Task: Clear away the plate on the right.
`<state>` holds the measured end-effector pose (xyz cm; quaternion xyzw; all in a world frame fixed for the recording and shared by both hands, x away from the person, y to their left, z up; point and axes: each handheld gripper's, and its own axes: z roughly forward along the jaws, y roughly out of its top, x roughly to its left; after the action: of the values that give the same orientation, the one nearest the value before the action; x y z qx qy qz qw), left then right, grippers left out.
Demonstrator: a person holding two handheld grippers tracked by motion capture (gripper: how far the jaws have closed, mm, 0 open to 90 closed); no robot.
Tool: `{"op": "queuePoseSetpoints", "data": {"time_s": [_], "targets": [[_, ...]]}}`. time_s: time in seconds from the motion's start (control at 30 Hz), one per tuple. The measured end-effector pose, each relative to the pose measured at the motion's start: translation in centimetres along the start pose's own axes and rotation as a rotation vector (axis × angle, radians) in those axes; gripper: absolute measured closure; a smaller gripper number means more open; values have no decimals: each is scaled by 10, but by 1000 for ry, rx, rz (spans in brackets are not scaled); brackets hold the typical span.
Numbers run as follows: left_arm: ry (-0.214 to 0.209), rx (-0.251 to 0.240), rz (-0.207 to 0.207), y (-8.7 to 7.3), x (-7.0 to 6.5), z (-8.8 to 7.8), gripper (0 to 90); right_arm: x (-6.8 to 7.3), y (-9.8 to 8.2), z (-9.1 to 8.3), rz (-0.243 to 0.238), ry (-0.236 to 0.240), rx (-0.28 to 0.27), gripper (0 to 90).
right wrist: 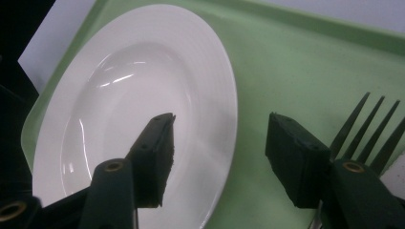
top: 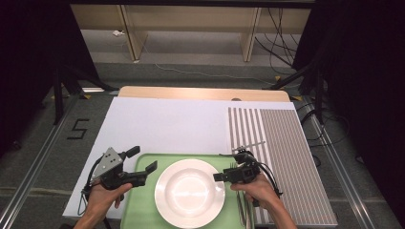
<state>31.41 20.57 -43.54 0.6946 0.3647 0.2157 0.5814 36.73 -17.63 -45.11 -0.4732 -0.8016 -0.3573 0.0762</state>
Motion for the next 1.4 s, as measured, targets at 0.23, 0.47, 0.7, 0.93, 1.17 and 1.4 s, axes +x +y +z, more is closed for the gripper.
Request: {"op": "queuePoseSetpoints", "data": {"time_s": [0.23,0.47,0.7,0.93,1.17,1.4], "targets": [[-2,0,0,0,0,0,158,3,-1,-3,-26,-21,-13,379],[-2,2,0,0,0,0,158,6,-1,-11,-64,-56,-23,366],[-4,2,-1,0,0,0,158,10,-2,-19,-110,-63,-93,359],[-4,3,-2,0,0,0,158,13,-2,-26,-160,-84,-134,336],[-4,4,-1,0,0,0,158,16,-4,-32,-194,-95,-213,308],[-3,1,-3,0,0,0,158,22,-11,-46,-222,-104,-306,305]]}}
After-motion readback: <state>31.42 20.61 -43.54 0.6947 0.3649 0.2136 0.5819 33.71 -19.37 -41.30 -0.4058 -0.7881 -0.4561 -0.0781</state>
